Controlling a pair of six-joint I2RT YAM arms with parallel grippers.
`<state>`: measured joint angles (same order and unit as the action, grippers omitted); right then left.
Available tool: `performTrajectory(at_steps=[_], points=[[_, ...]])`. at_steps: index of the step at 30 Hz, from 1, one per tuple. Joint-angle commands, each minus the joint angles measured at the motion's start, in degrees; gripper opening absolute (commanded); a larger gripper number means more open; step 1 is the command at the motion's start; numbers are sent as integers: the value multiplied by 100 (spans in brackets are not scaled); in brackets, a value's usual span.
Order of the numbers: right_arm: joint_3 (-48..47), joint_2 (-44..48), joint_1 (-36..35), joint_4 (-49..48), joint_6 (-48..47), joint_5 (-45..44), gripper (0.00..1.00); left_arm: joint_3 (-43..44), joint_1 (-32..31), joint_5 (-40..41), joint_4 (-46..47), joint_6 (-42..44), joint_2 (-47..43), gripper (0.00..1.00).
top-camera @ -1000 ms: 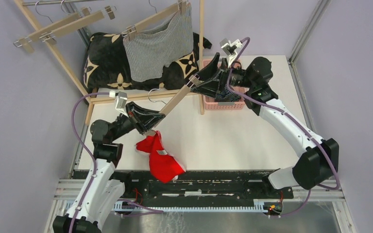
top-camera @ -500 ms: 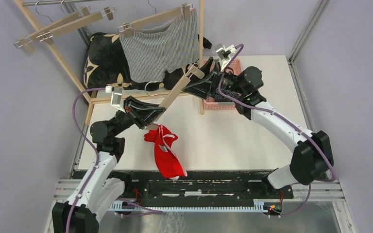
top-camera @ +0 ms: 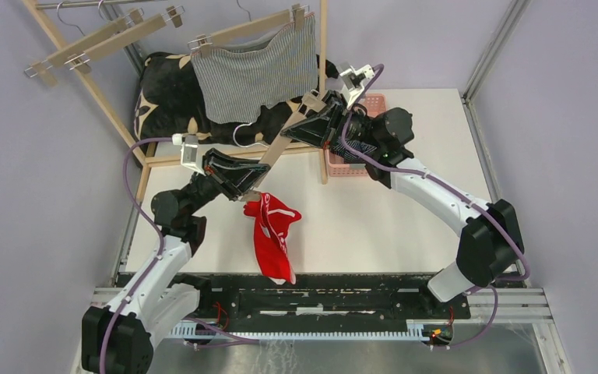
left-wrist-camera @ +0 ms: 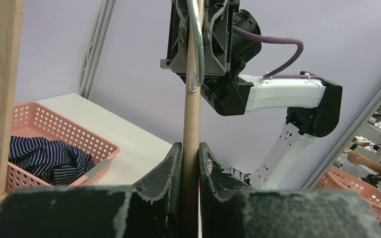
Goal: Remove the underwear clipped to the hanger
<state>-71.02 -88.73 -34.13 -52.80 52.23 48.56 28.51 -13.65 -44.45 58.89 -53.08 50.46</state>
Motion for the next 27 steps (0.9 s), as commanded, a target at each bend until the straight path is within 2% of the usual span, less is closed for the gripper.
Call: performTrajectory(at_steps=[1, 3, 7, 8, 9, 15, 18, 20, 27], points=[[-266, 10, -21, -159, -348, -63, 1, 202, -72, 438, 428, -3, -82, 3], [-242, 36, -35, -58, -470, -64, 1, 277, -85, 425, 342, 2, -10, 5], [-166, 162, -33, -37, -592, -105, 1, 296, -85, 419, -21, 208, -28, 32], [-168, 209, -38, 0, -617, -101, 1, 288, -85, 413, -163, 362, -87, 45], [-176, 238, -40, 47, -647, -96, 1, 283, -85, 411, -366, 522, -151, 50], [-168, 460, -40, 213, -790, -124, 1, 351, -85, 743, -2546, 1922, -806, 57], [-125, 581, -33, 370, -964, -201, 1, 336, -86, 971, -3375, 2345, -1184, 60], [-121, 661, -34, 567, -1138, -291, 1, 310, -85, 1147, -3743, 2501, -1438, 66], [-231, 862, -41, 993, -1536, -518, 1, 256, -86, 1441, -4271, 2681, -2012, 68]])
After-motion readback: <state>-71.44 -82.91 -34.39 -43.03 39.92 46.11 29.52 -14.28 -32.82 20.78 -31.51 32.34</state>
